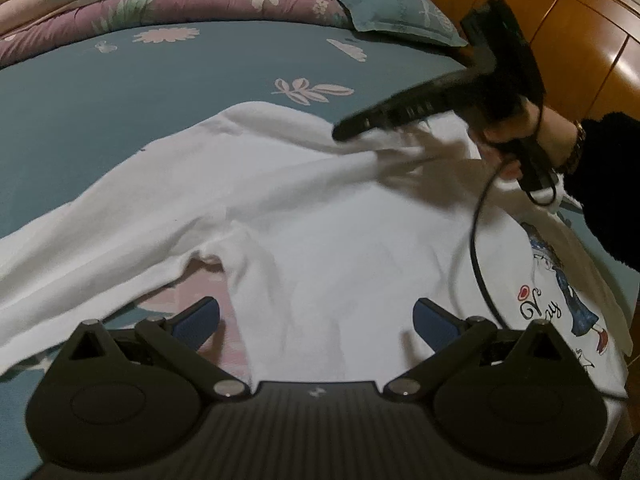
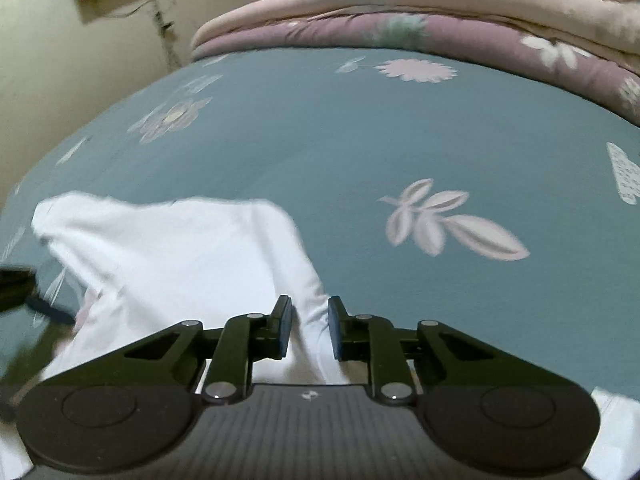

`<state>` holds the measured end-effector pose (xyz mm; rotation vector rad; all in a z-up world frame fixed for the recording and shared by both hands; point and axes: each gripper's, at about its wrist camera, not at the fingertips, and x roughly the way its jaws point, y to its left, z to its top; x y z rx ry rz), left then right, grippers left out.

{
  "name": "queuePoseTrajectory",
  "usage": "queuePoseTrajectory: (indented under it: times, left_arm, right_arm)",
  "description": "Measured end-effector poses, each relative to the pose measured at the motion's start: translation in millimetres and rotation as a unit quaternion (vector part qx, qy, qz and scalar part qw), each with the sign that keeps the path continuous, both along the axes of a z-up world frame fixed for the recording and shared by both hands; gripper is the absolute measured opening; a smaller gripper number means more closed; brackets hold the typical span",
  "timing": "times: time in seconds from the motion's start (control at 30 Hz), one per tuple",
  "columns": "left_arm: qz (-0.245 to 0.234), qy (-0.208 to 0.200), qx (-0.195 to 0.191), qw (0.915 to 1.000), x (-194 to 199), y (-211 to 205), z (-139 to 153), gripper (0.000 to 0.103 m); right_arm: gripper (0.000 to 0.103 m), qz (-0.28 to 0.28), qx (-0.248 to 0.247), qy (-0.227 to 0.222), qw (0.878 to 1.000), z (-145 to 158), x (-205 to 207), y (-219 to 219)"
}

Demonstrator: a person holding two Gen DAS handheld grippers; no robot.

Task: Fold clothes

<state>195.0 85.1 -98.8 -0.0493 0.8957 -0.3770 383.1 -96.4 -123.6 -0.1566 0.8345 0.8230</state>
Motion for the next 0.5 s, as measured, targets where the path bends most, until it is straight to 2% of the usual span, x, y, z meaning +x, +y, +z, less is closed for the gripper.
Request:
queuePoseTrajectory:
  times: [0.13,0.23,0.33,0.4,0.5]
  left_arm:
    - [0.002,-0.006,-0.002,1.0000,1,4,2,0.102]
    - [-0.007,-0.007,-0.014,0.9999,3,4,3,0.102]
    - [-0.015,-0.012,-0.004,0.9998,11,1,5,0.102]
    - [-0.014,-0.015,-0.001,0.9998,15,0,3,0.102]
    - [-0.013,-0.013,-0.012,0.9998,18,-3,-2,0.102]
  right_arm:
    - [0.024,0.027,-0.002,0.003,1.000,-4,-24,8]
    - [0.024,0.045,-0.024,-0.006,0.999,-10,-40,15]
    - [0.024,0.052,-0.017,-0.020,0.998,2,-43,13]
    - [0.024,0.041,-0.002,-0.035,0.999,14,-35,5]
    - [0.028,-0.004,0.036,-0.044,0.998,27,-9,-14]
